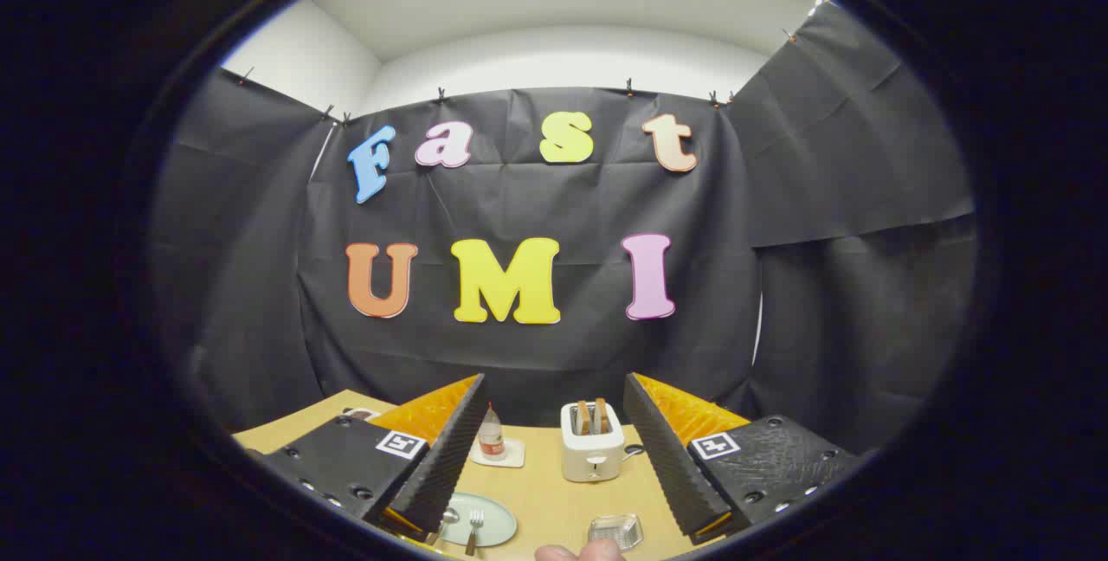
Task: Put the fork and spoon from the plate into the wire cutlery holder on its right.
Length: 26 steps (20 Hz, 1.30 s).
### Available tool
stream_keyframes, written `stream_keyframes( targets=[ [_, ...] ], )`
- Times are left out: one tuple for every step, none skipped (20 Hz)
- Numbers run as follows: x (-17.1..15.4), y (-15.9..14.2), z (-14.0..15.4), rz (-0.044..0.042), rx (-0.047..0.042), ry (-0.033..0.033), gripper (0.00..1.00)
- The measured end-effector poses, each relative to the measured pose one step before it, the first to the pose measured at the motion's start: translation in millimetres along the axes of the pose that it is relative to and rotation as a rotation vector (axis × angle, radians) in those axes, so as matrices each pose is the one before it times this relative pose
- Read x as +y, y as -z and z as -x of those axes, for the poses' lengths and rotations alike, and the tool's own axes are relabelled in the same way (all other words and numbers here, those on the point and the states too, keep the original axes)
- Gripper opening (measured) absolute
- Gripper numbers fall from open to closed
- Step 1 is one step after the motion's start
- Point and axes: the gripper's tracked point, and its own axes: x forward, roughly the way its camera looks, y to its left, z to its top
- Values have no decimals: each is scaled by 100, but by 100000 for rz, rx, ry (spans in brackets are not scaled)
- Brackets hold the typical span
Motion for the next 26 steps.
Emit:
stream_keyframes(
  targets=[
    [93,-91,-123,234,-155,-217,95],
    [81,-123,-63,379,-375,-89,95],
    [38,-118,-144,187,-150,-19,95],
    [145,51,-182,17,-14,-459,95],
    [248,-33,-296,-120,75,-432,95],
    [216,94,-361,-383,246,-536,95],
    [428,0,-219,-513,426,-931,95],
    [422,149,-217,-416,477,-832,95],
    [404,60,-224,-307,127,-994,95],
    [491,74,-69,-352,234,-1124,95],
    [508,104,-177,-273,442,-1258,95],
    [403,214,-207,-83,581,-1139,95],
    [378,74,-138,78,416,-1036,95],
    [252,46,0,141,207,-900,95],
    [173,-30,-14,287,277,-717,95],
    [80,87,25,460,5,-478,95],
    [-69,-105,0,352,26,-181,95],
    [-152,110,-10,77,2,-102,95],
    [-116,-19,33,-85,253,-26,95],
    [-167,231,148,-174,555,-87,95],
    [-82,215,82,-180,531,-216,95],
    [-83,198,51,23,582,-26,95],
    [-304,166,64,558,778,352,95],
    [-285,265,136,690,662,360,95],
    [-125,247,84,295,655,149,95],
    [-91,523,182,300,1185,242,95]
  ],
)
